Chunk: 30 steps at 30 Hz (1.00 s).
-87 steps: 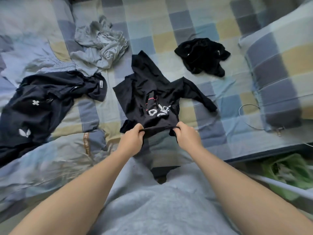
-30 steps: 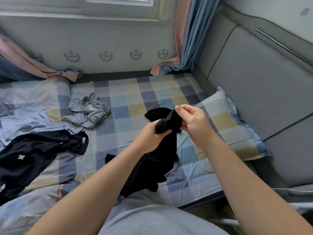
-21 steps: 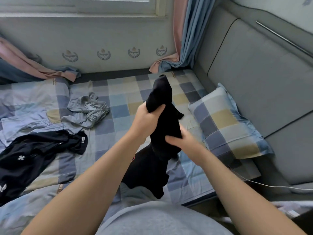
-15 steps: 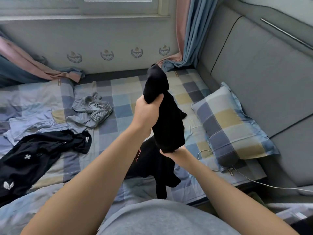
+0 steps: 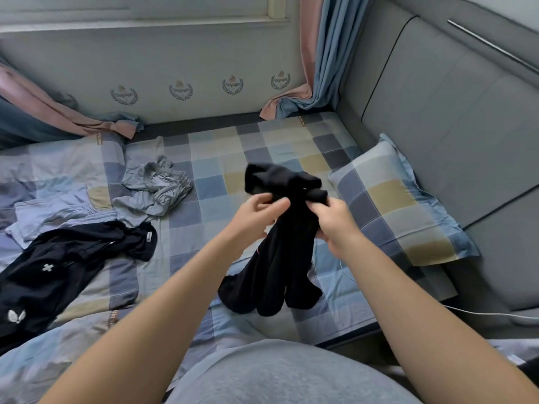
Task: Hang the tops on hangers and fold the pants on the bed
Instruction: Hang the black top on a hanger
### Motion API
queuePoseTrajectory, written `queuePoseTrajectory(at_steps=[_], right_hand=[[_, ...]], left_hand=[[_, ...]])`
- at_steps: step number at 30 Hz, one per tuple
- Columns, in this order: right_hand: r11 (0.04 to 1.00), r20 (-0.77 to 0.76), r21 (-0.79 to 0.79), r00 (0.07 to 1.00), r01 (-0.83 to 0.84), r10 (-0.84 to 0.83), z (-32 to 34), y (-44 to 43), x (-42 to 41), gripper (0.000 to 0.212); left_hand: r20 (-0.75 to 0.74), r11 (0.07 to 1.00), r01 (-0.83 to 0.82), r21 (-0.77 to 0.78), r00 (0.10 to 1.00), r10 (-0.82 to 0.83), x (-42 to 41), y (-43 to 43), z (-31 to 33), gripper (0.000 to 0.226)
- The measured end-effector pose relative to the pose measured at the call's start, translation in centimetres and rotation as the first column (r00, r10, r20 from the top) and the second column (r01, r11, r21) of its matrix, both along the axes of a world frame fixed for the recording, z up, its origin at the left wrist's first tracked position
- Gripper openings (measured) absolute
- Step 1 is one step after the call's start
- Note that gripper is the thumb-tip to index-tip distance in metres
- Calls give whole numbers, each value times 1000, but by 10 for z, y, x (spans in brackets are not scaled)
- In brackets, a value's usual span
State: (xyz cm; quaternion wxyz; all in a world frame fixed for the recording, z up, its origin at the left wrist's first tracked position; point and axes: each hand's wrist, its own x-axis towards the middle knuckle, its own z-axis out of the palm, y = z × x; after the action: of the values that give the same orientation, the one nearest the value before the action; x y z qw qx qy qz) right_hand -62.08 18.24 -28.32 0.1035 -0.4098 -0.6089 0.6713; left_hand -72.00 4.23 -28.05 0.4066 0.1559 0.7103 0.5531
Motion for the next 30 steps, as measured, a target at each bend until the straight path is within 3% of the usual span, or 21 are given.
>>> queuePoseTrajectory(at_steps=[5,12,18,22,30], right_hand=[[989,-197,-125,975,79,-103,30,6,-7,16],[951,-342,-290,917,103,-204,54,13,-3,22],[936,-431,-333,864,115,-259,71,21,2,28],[914,-432,-369,840,168,-329,68,36,7,27],[971,-329,-216,928,105,-174,36,41,29,31]], left_hand=[[-161,978,143,-152,973,-167,20,2,-40,42],[-205,930,248,-272,929,-308,30,17,-59,38],[-264,970,160,-183,942,-205,30,22,-57,22],[-188,998,20,-55,982,-30,24,14,-51,18],[-16,975,-210,75,977,211,7,6,-20,17]])
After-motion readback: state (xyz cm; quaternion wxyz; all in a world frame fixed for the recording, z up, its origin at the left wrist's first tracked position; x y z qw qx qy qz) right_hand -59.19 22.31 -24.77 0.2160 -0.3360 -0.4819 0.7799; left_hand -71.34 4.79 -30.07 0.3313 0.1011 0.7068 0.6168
